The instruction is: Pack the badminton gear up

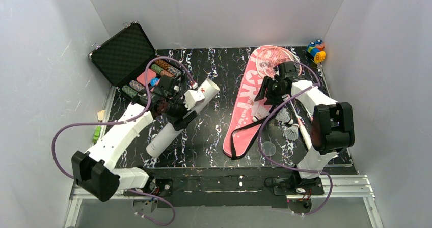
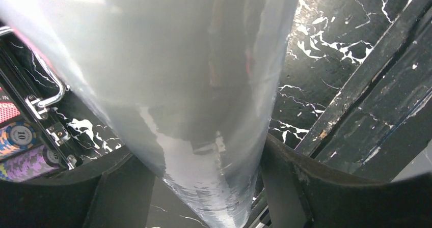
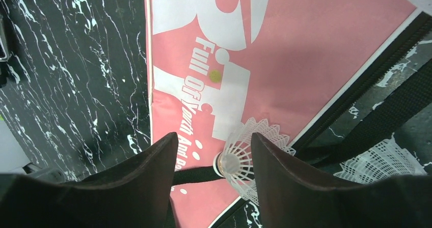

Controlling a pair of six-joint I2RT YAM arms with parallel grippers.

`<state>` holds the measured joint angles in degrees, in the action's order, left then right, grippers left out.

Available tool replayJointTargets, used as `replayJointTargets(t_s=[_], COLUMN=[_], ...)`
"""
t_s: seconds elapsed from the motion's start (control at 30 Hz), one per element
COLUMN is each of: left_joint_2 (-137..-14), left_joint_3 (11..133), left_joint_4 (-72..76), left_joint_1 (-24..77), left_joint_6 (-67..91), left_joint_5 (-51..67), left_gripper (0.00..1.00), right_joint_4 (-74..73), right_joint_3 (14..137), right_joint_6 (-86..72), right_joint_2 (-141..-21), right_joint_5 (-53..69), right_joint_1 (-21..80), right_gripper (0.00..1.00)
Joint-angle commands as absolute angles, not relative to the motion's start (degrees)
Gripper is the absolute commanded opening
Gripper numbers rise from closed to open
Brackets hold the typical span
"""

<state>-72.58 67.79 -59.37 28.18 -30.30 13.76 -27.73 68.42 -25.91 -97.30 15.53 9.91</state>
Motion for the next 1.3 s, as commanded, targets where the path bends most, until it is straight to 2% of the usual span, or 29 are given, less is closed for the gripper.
replayJointTargets(t_s=[0.0,0.13,0.23,0.47,0.57,0.73,1.0,1.27], left_joint_2=[-68.1,-68.1,-68.5,-69.8,-70.1,-66.5,-63.5,-64.0], left_joint_3=[66.2,64.9,63.5,59.1,57.8,54.5,52.5,53.4], left_joint_4=[-59.5,-58.9,-56.4,-51.1,-49.5,-46.3,-41.8,-41.3], left_joint_1=[29.9,31.9,33.6,37.7,40.5,45.4,46.7,46.9], left_joint_6=[-33.3,-33.4,-32.0,-29.3,-29.6,-33.3,-34.1,-33.5], left_joint_5=[14.2,12.7,12.7,13.7,12.1,9.1,7.5,7.4], left_gripper=[0.45,0.46,0.46,0.50,0.53,0.52,0.45,0.44], right_joint_4=[-24.4,-23.4,-23.3,-24.3,-26.3,-30.8,-35.4,-36.2], right_joint_3=[65.8,62.6,60.8,59.1,60.6,63.7,63.4,67.4], right_joint_6=[-26.9,-28.0,-28.2,-28.8,-29.3,-29.4,-32.4,-35.4], right_joint_2=[-96.7,-94.2,-92.3,-86.5,-82.1,-72.5,-56.5,-54.9], right_joint_5=[17.8,17.6,17.3,17.4,18.1,19.6,21.8,19.3], right_joint_1=[10.3,10.5,10.5,10.5,10.9,13.1,18.0,25.7], right_gripper=[0.61,0.57,0.50,0.16,0.08,0.01,0.01,0.01])
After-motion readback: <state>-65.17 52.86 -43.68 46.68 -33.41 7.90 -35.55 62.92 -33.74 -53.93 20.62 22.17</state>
